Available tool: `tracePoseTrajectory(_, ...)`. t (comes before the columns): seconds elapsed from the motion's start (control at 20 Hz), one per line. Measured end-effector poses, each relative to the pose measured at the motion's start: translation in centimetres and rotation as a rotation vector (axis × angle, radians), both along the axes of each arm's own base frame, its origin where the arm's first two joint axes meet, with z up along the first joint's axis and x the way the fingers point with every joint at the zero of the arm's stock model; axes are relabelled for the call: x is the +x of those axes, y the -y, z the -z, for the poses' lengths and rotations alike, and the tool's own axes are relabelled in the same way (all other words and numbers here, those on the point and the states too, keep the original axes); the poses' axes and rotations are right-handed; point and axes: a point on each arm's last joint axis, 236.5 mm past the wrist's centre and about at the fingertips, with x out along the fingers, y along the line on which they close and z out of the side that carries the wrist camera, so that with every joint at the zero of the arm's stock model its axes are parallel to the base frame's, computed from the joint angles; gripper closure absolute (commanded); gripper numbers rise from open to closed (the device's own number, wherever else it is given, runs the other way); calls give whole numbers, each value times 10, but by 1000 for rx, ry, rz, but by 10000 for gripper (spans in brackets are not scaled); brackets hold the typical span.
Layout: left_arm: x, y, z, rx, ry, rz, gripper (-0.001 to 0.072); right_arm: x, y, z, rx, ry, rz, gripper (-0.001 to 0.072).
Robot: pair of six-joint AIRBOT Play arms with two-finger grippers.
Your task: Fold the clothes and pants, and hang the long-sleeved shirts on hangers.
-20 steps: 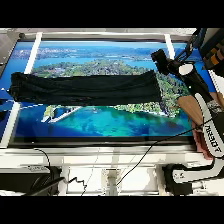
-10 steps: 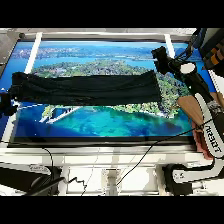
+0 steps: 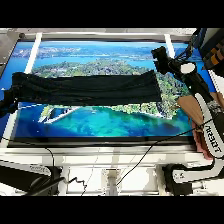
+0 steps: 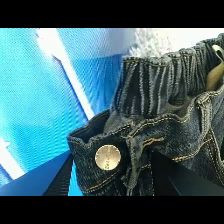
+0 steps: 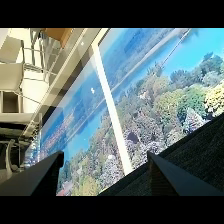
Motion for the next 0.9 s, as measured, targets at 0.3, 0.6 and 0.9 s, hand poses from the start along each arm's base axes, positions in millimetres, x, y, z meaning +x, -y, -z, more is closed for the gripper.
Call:
tracePoseTrajectory(0.3,11,15,8,44,-20,57,668,0,0,0,-8,3,-4,375)
tracePoseTrajectory(0.6,28,18,-58,289,41,245,668,-11,-16,10,-137,8,-139,686)
tracePoseTrajectory(0.9,46,43,-188,554,201,345,668,-14,-60,3,-236,82,-236,688)
